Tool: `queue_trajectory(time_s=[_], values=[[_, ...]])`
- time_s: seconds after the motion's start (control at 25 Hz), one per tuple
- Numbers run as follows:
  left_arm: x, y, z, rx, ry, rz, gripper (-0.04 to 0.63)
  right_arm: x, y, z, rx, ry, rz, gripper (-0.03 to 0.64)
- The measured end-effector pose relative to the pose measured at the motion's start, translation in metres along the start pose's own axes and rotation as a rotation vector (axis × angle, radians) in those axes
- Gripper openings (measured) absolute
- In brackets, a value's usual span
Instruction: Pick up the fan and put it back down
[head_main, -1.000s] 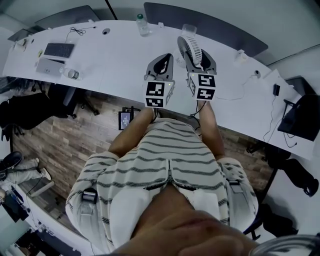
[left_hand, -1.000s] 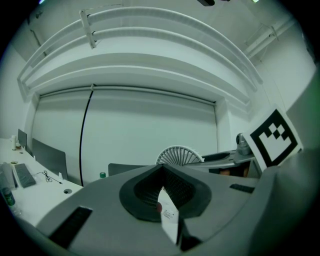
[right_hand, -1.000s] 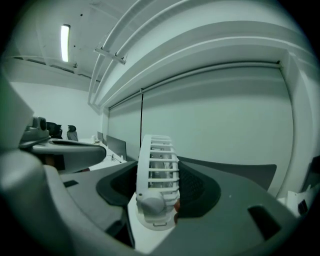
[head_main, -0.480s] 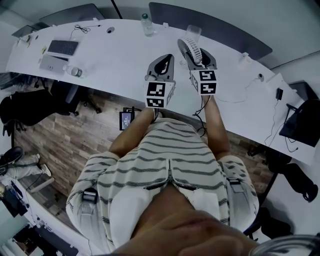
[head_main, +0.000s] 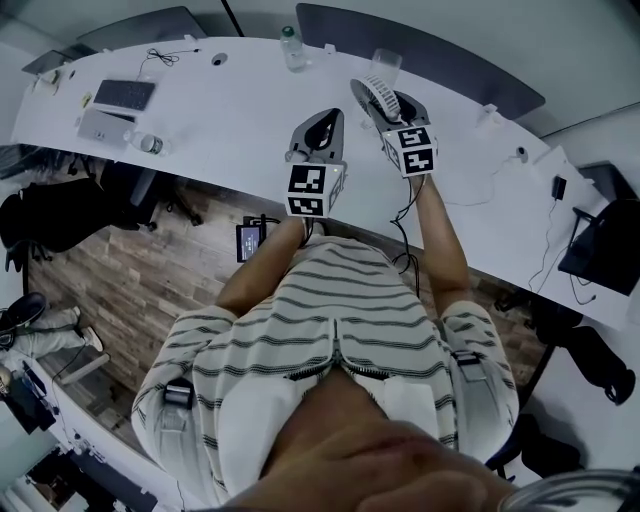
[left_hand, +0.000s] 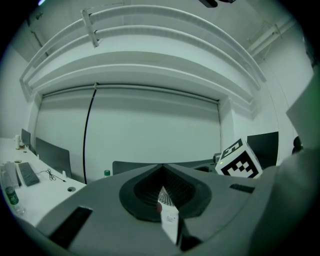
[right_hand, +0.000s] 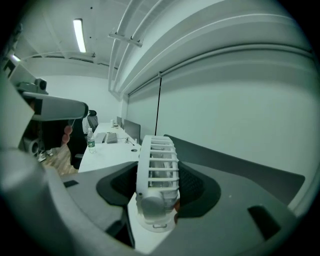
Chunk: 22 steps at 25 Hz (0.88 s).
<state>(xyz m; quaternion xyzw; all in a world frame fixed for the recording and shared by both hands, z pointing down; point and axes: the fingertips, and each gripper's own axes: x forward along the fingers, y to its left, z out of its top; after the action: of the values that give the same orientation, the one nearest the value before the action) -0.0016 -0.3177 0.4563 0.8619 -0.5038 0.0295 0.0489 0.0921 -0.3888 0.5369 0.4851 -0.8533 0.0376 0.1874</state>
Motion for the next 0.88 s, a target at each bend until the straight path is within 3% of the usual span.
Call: queue_trajectory(time_s=[0.48,0.88], values=[[-0.008,0.013,-0.002,-0.002,0.004,0.024,0.008,0.035,0.004,-0.031,-0.01,0.084,0.129,0.232],[-0.014,0.023,-0.006,-0.051,0.007,0.023,0.008,0.065,0.008,-0.057,-0.06,0.118,0.258,0.232]])
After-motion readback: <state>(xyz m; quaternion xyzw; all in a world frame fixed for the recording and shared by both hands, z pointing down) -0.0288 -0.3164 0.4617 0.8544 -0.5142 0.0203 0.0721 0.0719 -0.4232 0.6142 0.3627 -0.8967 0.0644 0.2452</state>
